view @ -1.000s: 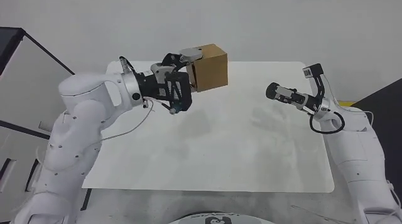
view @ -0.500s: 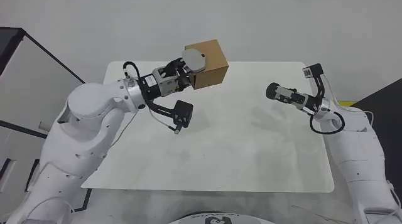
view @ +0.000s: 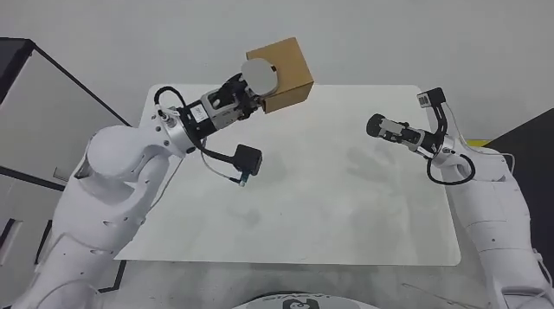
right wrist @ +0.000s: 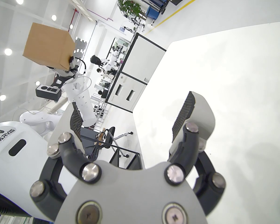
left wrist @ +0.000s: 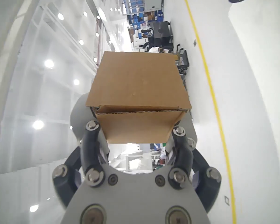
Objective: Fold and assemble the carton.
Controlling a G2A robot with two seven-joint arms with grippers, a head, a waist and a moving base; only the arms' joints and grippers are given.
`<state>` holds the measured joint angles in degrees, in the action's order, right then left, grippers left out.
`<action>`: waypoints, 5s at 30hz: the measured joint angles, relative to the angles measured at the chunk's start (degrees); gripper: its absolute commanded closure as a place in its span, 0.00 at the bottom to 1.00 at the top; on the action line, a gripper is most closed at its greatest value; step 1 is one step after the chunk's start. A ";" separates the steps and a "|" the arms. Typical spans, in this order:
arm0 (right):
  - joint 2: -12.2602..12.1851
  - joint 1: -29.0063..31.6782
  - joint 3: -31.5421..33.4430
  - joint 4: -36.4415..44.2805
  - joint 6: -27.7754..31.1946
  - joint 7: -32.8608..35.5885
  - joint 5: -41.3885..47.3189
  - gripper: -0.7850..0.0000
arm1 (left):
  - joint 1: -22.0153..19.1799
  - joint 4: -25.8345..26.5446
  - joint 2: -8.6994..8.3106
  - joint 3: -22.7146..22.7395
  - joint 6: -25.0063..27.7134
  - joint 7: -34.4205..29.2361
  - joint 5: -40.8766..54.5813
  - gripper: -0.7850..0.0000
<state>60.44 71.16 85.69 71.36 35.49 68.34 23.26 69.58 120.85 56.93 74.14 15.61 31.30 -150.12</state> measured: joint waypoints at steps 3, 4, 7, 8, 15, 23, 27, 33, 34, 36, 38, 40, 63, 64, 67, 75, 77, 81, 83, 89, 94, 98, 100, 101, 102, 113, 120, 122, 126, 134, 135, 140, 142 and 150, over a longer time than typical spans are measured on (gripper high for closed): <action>0.00 0.00 0.00 0.00 0.00 0.00 0.00 0.00 | 0.39 0.16 -0.18 0.29 -4.73 2.02 -2.96 1.00; 0.00 0.00 0.00 0.00 0.00 0.00 0.00 0.00 | 0.49 0.11 -0.26 0.37 -6.26 2.79 -4.04 1.00; 0.00 0.00 0.00 0.00 0.00 0.00 0.00 0.00 | 0.85 -0.08 -0.42 0.50 -9.45 4.48 -6.33 1.00; 0.00 0.00 0.00 0.00 0.00 0.00 0.00 0.00 | 1.01 -0.16 -0.43 0.56 -10.20 4.68 -6.58 1.00; 0.00 0.00 0.00 0.00 0.00 0.00 0.00 0.00 | 2.16 -0.05 -0.45 1.18 -13.54 4.70 -6.26 1.00; 0.00 0.00 0.00 0.00 0.00 0.00 0.00 0.00 | 2.30 -0.92 -0.39 0.72 -13.70 6.99 -3.16 1.00; 0.00 0.00 0.00 0.00 0.00 0.00 0.00 0.00 | 1.68 -1.34 -0.16 0.39 -11.87 7.31 2.05 1.00; 0.00 0.00 0.00 0.00 0.00 0.00 0.00 0.00 | 0.42 -2.64 -0.04 -0.41 -4.32 6.95 7.35 1.00; 0.00 0.00 0.00 0.00 0.00 0.00 0.00 0.00 | 0.36 -2.97 0.08 -0.68 -2.13 5.78 9.39 1.00; 0.00 0.00 0.00 0.00 0.00 0.00 0.00 0.00 | 0.07 -3.26 0.26 -1.14 1.00 3.99 12.83 1.00; 0.00 0.00 0.00 0.00 0.00 0.00 0.00 0.00 | -0.37 -3.53 0.40 -1.41 4.25 0.67 14.68 1.00; 0.00 0.00 0.00 0.00 0.00 0.00 0.00 0.00 | -0.46 -3.55 0.43 -1.41 4.68 -1.08 14.74 1.00; 0.00 0.00 0.00 0.00 0.00 0.00 0.00 0.00 | -1.17 -16.37 1.76 -6.56 27.91 -15.59 40.12 1.00; 0.00 0.00 0.00 0.00 0.00 0.00 0.00 0.00 | -1.18 -16.32 1.75 -6.53 27.88 -15.56 39.97 1.00; 0.00 0.00 0.00 0.00 0.00 0.00 0.00 0.00 | -1.18 -16.29 1.74 -6.50 27.87 -12.86 39.91 1.00; 0.00 0.00 0.00 0.00 0.00 0.00 0.00 0.00 | -3.24 -23.49 2.68 -11.71 31.66 -8.58 46.56 1.00; 0.00 0.00 0.00 0.00 0.00 0.00 0.00 0.00 | -4.60 -27.15 3.30 -14.38 32.89 -7.81 48.77 1.00; 0.00 0.00 0.00 0.00 0.00 0.00 0.00 0.00 | -7.61 -34.52 4.75 -19.04 34.86 -7.14 53.44 1.00; 0.00 0.00 0.00 0.00 0.00 0.00 0.00 0.00 | -8.57 -37.81 5.21 -20.16 35.41 -7.27 56.29 1.00; 0.00 0.00 0.00 0.00 0.00 0.00 0.00 0.00 | -8.29 -37.35 5.19 -20.03 35.20 -7.27 56.20 1.00; 0.00 0.00 0.00 0.00 0.00 0.00 0.00 0.00 | -8.24 -41.71 5.73 -21.01 36.65 -6.09 61.32 1.00; 0.00 0.00 0.00 0.00 0.00 0.00 0.00 0.00 | -9.80 -47.15 6.64 -23.20 36.53 -5.67 63.02 1.00; 0.00 0.00 0.00 0.00 0.00 0.00 0.00 0.00 | -10.64 -49.80 7.22 -24.60 36.53 -5.41 63.61 1.00; 0.00 0.00 0.00 0.00 0.00 0.00 0.00 0.00 | -11.04 -50.98 7.48 -25.21 36.54 -5.30 63.81 1.00; 0.00 0.00 0.00 0.00 0.00 0.00 0.00 0.00 | -11.51 -52.16 7.74 -25.86 36.50 -5.53 63.70 1.00; 0.00 0.00 0.00 0.00 0.00 0.00 0.00 0.00 | -15.27 -61.25 10.58 -32.76 33.09 -2.16 59.35 1.00; 0.00 0.00 0.00 0.00 0.00 0.00 0.00 0.00 | -17.16 -66.11 12.51 -36.33 33.31 0.37 58.96 1.00; 0.00 0.00 0.00 0.00 0.00 0.00 0.00 0.00 | -17.60 -67.56 13.06 -37.09 33.23 0.80 59.15 1.00; 0.00 0.00 0.00 0.00 0.00 0.00 0.00 0.00 | -18.33 -70.37 14.01 -38.23 33.04 0.92 59.72 1.00; 0.00 0.00 0.00 0.00 0.00 0.00 0.00 0.00 | -19.56 -74.68 15.74 -40.02 32.63 1.16 60.54 0.39; 0.00 0.00 0.00 0.00 0.00 0.00 0.00 0.00 | -19.68 -74.98 15.89 -40.16 32.63 1.23 60.59 0.17; 0.00 0.00 0.00 0.00 0.00 0.00 0.00 0.00 | -20.26 -76.45 16.39 -40.52 32.84 2.12 60.67 0.00; 0.00 0.00 0.00 0.00 0.00 0.00 0.00 0.00 | -20.43 -76.78 16.39 -40.48 33.00 2.76 60.44 0.00; 0.00 0.00 0.00 0.00 0.00 0.00 0.00 0.00 | -19.94 -75.98 14.89 -38.71 34.16 7.34 59.25 0.00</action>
<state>60.44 71.16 85.69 71.36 35.49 68.34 23.26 49.64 44.87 71.83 35.43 49.77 38.64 -90.86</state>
